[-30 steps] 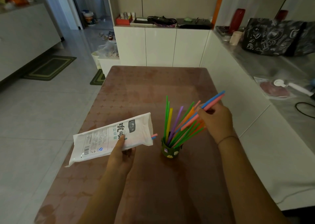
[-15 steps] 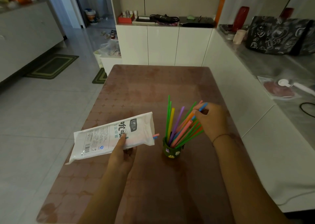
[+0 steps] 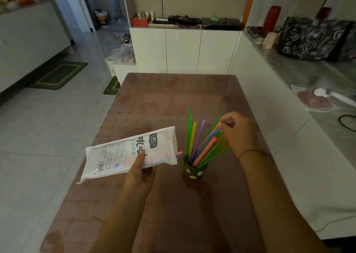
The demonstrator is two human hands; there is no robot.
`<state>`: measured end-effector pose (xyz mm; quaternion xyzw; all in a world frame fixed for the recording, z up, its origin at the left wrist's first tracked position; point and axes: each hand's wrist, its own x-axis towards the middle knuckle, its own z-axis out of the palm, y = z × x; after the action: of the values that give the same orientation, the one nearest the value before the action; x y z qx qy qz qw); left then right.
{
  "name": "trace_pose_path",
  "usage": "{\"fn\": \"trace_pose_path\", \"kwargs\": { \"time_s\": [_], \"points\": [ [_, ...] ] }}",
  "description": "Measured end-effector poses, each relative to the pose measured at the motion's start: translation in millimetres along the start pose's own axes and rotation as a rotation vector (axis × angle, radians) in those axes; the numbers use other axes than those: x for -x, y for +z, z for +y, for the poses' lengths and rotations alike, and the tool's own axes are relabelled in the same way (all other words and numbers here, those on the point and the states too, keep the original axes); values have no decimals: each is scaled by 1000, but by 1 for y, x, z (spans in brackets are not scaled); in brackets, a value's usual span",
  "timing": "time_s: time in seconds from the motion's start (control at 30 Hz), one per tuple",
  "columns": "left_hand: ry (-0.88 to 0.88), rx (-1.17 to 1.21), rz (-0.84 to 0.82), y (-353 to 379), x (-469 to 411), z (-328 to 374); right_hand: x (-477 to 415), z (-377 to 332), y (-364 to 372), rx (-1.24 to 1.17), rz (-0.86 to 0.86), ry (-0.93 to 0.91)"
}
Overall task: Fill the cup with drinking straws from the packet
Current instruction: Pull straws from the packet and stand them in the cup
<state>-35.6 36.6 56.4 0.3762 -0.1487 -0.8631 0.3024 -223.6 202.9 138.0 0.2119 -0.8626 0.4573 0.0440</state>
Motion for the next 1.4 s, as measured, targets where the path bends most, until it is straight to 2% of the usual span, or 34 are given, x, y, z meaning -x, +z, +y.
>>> {"fn": "trace_pose_path", "kwargs": {
  "time_s": [0.1, 0.23, 0.4, 0.57, 0.67, 0.8, 1.0, 1.17, 1.4],
  "points": [
    [-4, -16, -1, 2, 0, -2, -2, -2, 0, 33, -35, -24],
    [1, -20, -4, 4, 0, 0, -5, -2, -7, 5, 15, -36],
    [-1, -17, -4, 8, 3, -2, -4, 1, 1, 64, -64, -67],
    [58, -58, -83, 14, 8, 3, 14, -24, -3, -137, 87, -97],
    [95, -89, -125, 20, 12, 5, 41, -39, 11, -290, -83, -78],
    [110, -96, -142, 27, 15, 7, 62, -35, 33, -279, -385, 15],
    [166, -197, -202, 28, 18, 10, 66, -26, 36, -514, -531, 229],
    [205, -258, -195, 26, 18, 12, 62, -21, 37, -610, -446, 292],
    [171, -125, -117, 13, 9, 26, 47, -15, 30, -835, -232, 419]
  ]
}}
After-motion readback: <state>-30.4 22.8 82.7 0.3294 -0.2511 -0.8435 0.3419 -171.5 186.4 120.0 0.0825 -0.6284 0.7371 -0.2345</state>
